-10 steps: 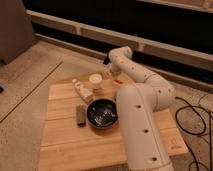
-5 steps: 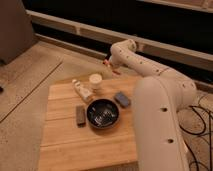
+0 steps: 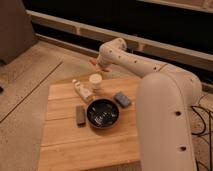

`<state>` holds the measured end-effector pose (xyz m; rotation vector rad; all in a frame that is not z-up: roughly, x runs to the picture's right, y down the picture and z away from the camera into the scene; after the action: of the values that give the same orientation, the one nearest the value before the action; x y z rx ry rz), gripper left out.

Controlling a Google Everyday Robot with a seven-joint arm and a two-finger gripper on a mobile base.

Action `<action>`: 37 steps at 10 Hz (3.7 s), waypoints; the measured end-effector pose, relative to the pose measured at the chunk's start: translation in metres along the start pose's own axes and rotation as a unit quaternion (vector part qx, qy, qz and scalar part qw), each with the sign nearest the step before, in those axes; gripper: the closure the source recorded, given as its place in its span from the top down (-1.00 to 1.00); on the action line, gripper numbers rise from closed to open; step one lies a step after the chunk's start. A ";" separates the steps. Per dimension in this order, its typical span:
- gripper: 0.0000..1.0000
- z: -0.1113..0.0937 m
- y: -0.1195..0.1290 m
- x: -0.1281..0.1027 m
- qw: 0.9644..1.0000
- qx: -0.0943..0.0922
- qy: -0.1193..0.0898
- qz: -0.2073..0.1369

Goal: Place the pepper in the ceramic cup

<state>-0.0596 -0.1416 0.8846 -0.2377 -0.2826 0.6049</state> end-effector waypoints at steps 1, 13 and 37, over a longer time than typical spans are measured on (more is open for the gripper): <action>-1.00 -0.002 0.011 -0.012 1.000 -0.013 -0.017 -0.008; -1.00 0.036 0.047 -0.019 0.982 -0.163 -0.093 -0.001; 0.42 0.059 0.034 0.016 0.968 -0.235 -0.089 0.019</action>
<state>-0.0842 -0.0973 0.9331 -0.6482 -0.5975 0.5924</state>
